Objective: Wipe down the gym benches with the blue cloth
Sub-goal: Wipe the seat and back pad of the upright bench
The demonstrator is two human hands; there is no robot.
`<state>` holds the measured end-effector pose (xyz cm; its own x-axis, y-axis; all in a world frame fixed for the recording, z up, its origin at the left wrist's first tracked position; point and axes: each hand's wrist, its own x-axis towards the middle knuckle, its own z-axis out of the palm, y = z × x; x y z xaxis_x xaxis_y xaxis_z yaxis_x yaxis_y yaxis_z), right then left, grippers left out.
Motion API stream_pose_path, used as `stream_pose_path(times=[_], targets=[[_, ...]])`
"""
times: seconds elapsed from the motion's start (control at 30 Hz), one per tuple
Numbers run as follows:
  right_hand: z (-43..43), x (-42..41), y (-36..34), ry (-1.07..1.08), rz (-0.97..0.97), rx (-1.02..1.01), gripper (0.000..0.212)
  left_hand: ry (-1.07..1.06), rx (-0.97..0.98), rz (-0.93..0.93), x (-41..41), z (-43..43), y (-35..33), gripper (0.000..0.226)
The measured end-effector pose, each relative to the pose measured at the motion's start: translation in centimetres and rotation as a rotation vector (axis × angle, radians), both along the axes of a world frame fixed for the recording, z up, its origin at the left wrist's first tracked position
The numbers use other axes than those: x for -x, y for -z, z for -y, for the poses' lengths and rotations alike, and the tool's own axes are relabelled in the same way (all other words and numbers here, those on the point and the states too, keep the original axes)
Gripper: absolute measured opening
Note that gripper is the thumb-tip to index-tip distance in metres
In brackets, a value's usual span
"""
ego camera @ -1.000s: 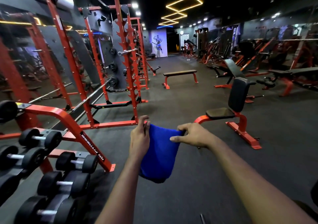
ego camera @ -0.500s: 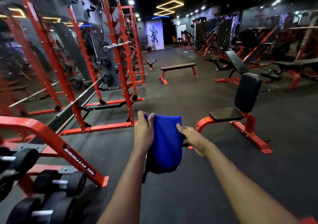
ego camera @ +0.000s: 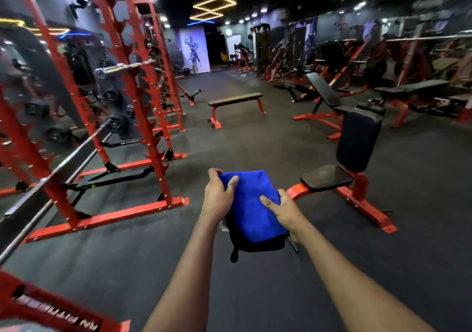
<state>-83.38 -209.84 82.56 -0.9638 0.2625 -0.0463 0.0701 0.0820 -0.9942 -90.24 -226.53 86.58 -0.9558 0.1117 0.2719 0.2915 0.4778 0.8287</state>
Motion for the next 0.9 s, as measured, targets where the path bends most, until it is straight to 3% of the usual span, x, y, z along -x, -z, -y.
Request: stream_pose_path(times=[0.1,0.13,0.23,0.43,0.73,0.9], targets=[[-1.3,3.9,-0.1,0.079,0.036,-0.005,0.033,0.146,0.056,0.023,5.3,-1.4,-0.2,0.042],[-2.5,8.9,0.5,0.152,0.021,0.033,0.033,0.226,0.077,0.027,11.3,-3.4,-0.2,0.042],[-3.8,10.0,0.0,0.190,0.037,0.011,0.037,0.268,0.084,0.029,13.0,-4.5,-0.6,0.040],[-12.9,20.9,2.6,0.388,0.057,0.027,0.033,0.434,0.082,0.037,25.6,-15.1,2.2,0.035],[-28.2,34.9,5.9,0.397,0.167,0.058,0.031,0.496,0.142,0.116,41.0,-30.7,6.8,0.021],[-34.7,42.0,8.4,0.424,0.236,0.081,0.019,0.501,0.171,0.188,48.5,-37.1,9.8,0.014]])
